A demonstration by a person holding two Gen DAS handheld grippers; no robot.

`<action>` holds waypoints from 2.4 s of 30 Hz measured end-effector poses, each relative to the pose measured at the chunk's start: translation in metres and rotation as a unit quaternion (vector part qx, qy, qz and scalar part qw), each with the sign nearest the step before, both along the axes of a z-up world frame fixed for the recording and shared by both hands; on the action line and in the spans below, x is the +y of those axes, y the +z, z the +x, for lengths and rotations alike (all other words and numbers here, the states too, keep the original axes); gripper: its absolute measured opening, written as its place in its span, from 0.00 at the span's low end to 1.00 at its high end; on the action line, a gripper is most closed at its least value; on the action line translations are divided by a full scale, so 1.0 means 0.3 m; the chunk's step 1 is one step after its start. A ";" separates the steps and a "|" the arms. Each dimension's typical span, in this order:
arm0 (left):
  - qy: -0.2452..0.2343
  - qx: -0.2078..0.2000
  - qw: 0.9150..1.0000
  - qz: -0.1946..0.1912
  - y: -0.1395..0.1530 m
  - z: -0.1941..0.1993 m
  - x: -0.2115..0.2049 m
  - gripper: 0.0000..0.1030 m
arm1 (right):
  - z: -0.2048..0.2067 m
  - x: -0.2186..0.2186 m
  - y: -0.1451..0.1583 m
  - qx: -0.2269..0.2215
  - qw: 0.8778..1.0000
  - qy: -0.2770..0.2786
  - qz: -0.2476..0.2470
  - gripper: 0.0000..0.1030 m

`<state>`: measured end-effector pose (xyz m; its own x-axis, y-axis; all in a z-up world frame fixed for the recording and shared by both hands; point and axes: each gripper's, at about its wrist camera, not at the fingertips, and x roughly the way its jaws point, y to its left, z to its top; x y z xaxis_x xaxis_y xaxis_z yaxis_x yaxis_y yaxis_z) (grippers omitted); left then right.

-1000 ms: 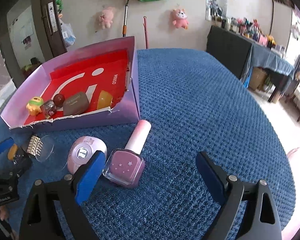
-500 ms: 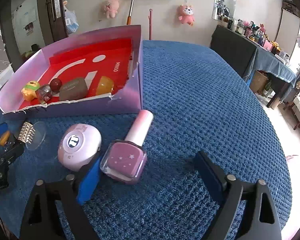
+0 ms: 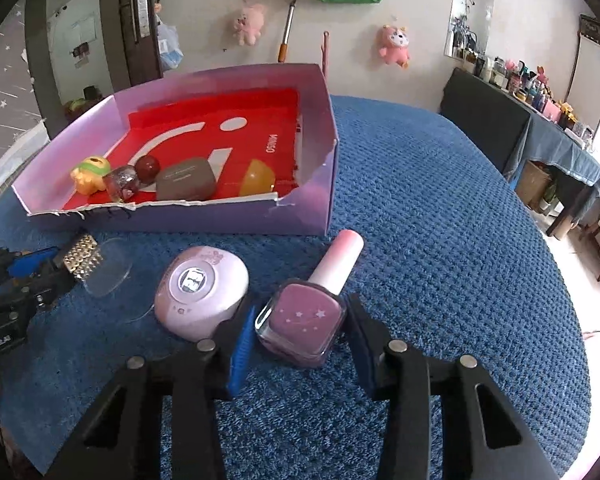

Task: Organize rigid objects
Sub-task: 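Move the right gripper to the pink nail polish while the left approaches the black bottle, then grasp the pink nail polish with the right gripper while the left grasps the black polish, then carry both nail polish bottles over the pink box and lower them inside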

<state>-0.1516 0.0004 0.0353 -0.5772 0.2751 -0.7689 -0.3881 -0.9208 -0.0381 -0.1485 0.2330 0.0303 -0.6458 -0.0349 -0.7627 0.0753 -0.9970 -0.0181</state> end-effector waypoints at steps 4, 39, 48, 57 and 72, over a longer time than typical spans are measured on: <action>0.005 -0.002 1.000 0.017 0.006 0.010 -0.014 0.33 | 0.025 0.018 0.023 0.012 1.000 0.003 -0.016 0.44; 0.007 0.032 0.999 0.037 0.111 0.108 -0.024 0.32 | 0.097 -0.028 0.086 0.032 0.997 0.053 -0.037 0.44; 0.006 0.039 0.998 0.039 0.136 0.114 -0.023 0.32 | 0.091 -0.032 0.091 0.034 0.997 0.055 -0.036 0.44; -0.004 0.070 0.997 0.044 0.238 0.120 -0.014 0.32 | 0.070 -0.045 0.165 0.050 0.996 0.064 -0.035 0.44; -0.014 0.082 0.995 0.056 0.353 0.014 -0.005 0.32 | -0.035 -0.083 0.295 0.068 0.992 0.093 -0.047 0.44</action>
